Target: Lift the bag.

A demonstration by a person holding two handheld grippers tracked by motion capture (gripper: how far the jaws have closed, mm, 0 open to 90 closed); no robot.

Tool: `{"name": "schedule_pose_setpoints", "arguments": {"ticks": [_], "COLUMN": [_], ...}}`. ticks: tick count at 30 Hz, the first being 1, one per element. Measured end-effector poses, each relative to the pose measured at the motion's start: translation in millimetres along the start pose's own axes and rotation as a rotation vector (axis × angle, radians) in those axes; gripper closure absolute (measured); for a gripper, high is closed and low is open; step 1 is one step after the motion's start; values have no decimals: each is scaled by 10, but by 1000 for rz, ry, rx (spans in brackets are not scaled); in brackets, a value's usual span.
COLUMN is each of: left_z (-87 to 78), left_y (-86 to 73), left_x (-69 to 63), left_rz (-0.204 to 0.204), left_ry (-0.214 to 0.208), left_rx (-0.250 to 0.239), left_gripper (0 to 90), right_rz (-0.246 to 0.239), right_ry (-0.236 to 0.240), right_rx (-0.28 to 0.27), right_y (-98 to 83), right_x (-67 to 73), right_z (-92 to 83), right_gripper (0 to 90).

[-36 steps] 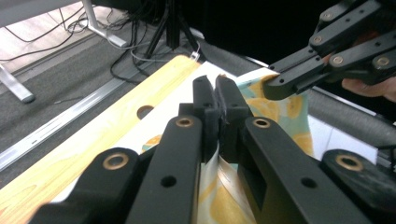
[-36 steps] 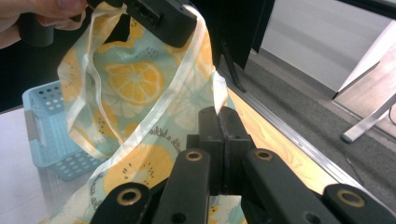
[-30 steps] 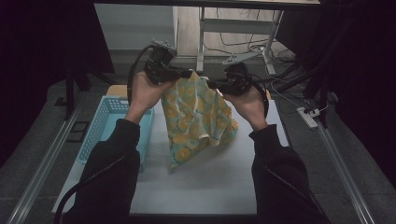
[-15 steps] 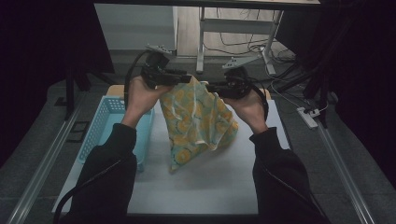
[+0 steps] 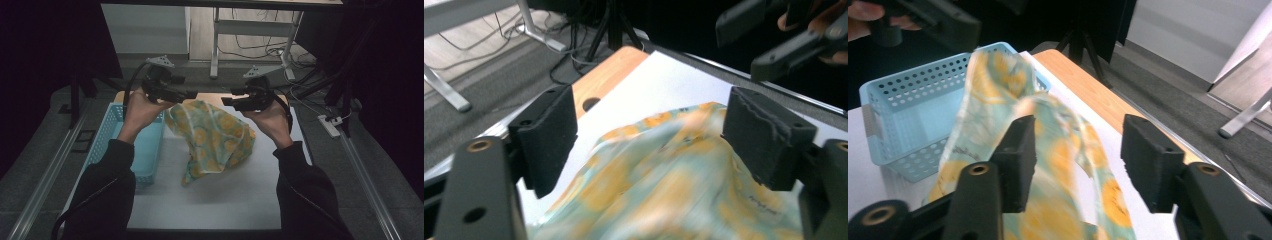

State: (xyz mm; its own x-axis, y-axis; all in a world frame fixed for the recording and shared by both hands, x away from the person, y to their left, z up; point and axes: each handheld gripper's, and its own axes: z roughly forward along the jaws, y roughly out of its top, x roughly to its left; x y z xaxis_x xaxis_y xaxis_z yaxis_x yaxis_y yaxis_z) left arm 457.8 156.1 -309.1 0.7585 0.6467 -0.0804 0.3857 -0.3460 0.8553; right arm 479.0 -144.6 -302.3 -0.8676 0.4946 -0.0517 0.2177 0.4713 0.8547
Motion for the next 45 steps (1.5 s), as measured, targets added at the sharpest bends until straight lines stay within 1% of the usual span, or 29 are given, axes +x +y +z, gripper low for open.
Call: {"name": "schedule_pose_setpoints", "arguments": {"ticks": [2,3,5,7,10,15,17,20,22,25,31,33,35,38,41,44,45], "left_z": [-18,-25,-34,-37,-31,-36,-47,-67,-85,-123,-229,-274,-321,-369,-404,-454,-469], "left_y": [-53,-84,-151,-225,-339,-537,-614,-736,-817,-939,-1169,-1249,-1336,-1486,-1643,-1802,-1850], "left_x": [-8,-15,-28,-34,-46,-66,-81,-100,-118,-143,-212,-239,-267,-313,-378,-449,-475], "left_rz": [-10,-6,-6,-13,-21,-42,-50,-76,-79,-88,-88,-94,-105,-142,-156,-180,-183], "left_ry": [-13,-12,-14,-22,-23,-42,-33,-41,-40,-56,-53,-50,-45,-48,-41,-66,-66], "left_rx": [9,16,27,32,41,40,44,46,51,55,60,52,41,24,33,23,22], "left_gripper": [175,150,130,94,60,24,9,0,0,0,0,0,0,0,0,0,0], "right_rz": [6,6,8,11,18,34,48,70,82,86,106,108,110,108,120,127,129], "right_ry": [3,1,4,-1,-3,0,6,8,12,18,25,26,30,17,5,-16,-24], "right_rx": [-11,-13,-21,-20,-20,-21,-26,-28,-30,-24,-16,-13,-24,-20,-26,-31,-25], "right_y": [-26,-43,-82,-124,-196,-336,-394,-479,-537,-630,-857,-945,-1037,-1180,-1316,-1445,-1484], "right_x": [2,6,19,32,44,67,76,93,103,140,211,235,266,312,348,378,386], "right_z": [-23,-31,-42,-47,-44,-34,-35,-44,-57,-82,-138,-156,-179,-210,-258,-330,-363], "right_gripper": [427,407,376,335,294,241,209,174,152,133,54,41,28,8,0,0,0]}}
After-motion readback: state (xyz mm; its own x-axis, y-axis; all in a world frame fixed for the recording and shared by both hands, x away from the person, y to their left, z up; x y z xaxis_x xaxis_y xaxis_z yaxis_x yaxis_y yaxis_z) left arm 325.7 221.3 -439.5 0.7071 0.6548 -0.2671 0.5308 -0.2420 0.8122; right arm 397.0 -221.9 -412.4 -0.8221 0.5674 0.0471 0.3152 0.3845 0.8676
